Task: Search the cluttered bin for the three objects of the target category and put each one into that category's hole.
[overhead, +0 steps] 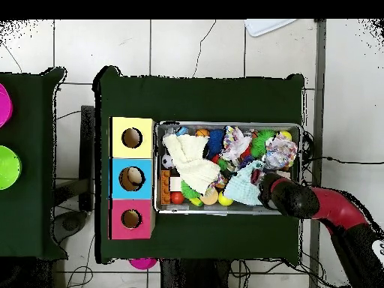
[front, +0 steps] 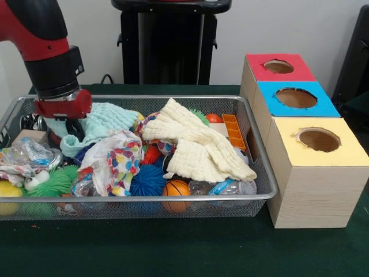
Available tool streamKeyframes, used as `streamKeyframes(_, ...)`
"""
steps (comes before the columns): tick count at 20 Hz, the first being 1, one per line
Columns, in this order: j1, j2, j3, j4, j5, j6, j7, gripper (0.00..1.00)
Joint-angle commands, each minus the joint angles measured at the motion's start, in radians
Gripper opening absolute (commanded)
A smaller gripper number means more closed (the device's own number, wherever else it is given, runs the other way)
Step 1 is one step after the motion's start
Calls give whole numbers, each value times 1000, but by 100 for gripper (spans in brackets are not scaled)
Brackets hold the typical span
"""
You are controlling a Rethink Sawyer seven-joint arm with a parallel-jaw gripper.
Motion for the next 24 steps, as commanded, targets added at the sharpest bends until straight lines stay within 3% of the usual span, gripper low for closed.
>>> streamKeyframes(1, 53, 14, 44, 90, 39, 150, -177, 0)
streamKeyframes(12, 132, -114, 36, 219, 133, 132, -13, 0)
streamKeyframes(24, 184, -174, 6, 264, 233, 111, 9, 0)
